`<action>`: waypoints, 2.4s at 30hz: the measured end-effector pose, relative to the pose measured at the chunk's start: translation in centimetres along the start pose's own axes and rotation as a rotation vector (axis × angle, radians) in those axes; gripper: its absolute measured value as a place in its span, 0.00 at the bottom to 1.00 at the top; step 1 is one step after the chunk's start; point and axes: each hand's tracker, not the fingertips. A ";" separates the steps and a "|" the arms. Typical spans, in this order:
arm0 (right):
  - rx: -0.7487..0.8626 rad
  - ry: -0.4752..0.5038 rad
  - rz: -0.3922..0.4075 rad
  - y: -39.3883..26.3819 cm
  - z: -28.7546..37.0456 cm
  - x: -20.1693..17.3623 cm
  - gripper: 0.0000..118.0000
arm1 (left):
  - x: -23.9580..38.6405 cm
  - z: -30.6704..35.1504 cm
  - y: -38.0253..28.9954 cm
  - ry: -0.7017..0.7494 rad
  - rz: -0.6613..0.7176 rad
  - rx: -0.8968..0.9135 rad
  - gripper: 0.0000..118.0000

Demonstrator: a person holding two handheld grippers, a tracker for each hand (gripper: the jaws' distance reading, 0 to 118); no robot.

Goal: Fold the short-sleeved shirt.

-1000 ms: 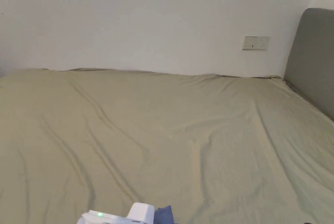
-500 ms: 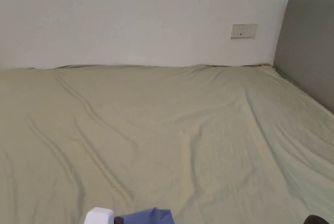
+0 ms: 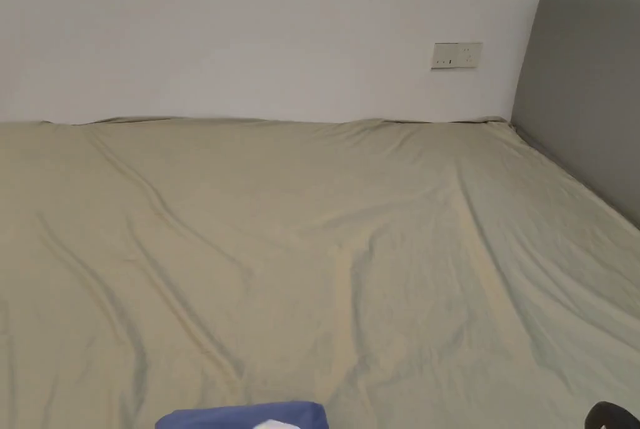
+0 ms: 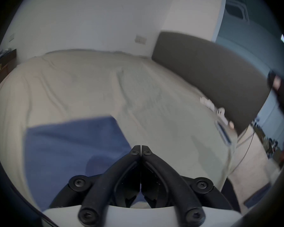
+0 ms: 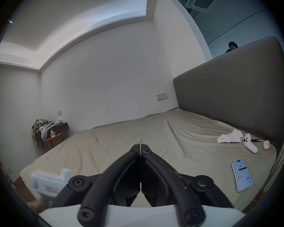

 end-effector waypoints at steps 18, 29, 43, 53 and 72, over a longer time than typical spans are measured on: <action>-0.360 0.277 0.214 -3.1 -12.0 -11.6 0.01 | -9.9 17.8 -2.7 0.559 0.112 0.379 0.00; -1.173 0.364 0.455 -13.9 -26.7 -15.0 0.01 | -14.5 13.8 -3.0 0.371 0.362 0.062 0.00; -1.103 0.379 0.336 -14.1 -25.1 -12.9 0.01 | -22.9 -1.2 -2.2 -0.361 0.767 -0.470 0.93; -0.410 0.251 0.079 -11.8 -16.5 -6.9 0.01 | -20.6 -0.5 -0.8 -0.288 0.676 -0.401 0.22; 0.234 0.103 0.138 -1.2 -11.5 -15.2 0.01 | -34.8 17.0 9.2 0.037 0.589 -0.477 0.22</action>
